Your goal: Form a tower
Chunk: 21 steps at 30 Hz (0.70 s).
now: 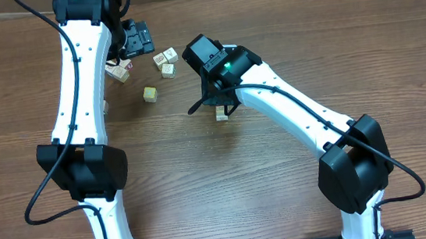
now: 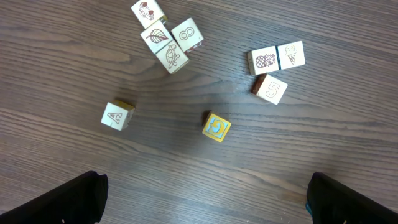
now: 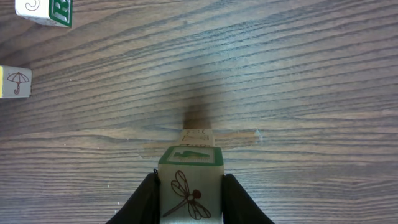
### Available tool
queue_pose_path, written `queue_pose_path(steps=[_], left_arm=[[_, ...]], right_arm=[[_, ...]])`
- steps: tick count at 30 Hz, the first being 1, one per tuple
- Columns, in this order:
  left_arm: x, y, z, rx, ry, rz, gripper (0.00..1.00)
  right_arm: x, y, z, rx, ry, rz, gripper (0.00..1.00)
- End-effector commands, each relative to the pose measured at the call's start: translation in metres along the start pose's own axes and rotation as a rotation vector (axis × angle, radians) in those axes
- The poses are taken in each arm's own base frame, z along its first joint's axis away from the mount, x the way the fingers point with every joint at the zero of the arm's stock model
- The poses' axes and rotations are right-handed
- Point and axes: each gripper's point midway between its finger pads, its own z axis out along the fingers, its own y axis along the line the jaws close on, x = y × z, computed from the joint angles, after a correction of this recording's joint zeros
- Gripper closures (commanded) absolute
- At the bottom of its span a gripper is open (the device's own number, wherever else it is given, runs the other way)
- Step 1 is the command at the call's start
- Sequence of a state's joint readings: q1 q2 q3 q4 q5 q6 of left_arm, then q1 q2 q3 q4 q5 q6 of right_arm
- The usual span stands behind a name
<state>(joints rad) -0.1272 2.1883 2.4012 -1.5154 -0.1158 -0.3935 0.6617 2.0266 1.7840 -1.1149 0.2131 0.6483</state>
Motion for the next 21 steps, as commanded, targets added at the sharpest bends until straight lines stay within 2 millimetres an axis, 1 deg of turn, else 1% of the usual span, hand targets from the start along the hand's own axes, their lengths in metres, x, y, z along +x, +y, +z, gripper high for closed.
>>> queue_pose_path(steps=[1,6,11,21], left_arm=[[-0.0029,-0.0029,-0.0103,0.017,-0.026,-0.013,0.00],[-0.0030,-0.0029,-0.0103,0.017,-0.026,-0.013,0.00],[-0.0030,-0.0029,-0.0103,0.017,-0.026,-0.013,0.00],[-0.0030,-0.0029,-0.0103,0.017,-0.026,-0.013,0.00]], right_arm=[[-0.0039,-0.0014,-0.0159,-0.023,-0.021,-0.001,0.77],[-0.0037,-0.0014,-0.0159,-0.023,-0.020,-0.001,0.77],[-0.0025,-0.0017,-0.0158,-0.022,-0.015,-0.044,0.77],[-0.0016,-0.0013,-0.0158,-0.025,-0.011,-0.047,0.76]])
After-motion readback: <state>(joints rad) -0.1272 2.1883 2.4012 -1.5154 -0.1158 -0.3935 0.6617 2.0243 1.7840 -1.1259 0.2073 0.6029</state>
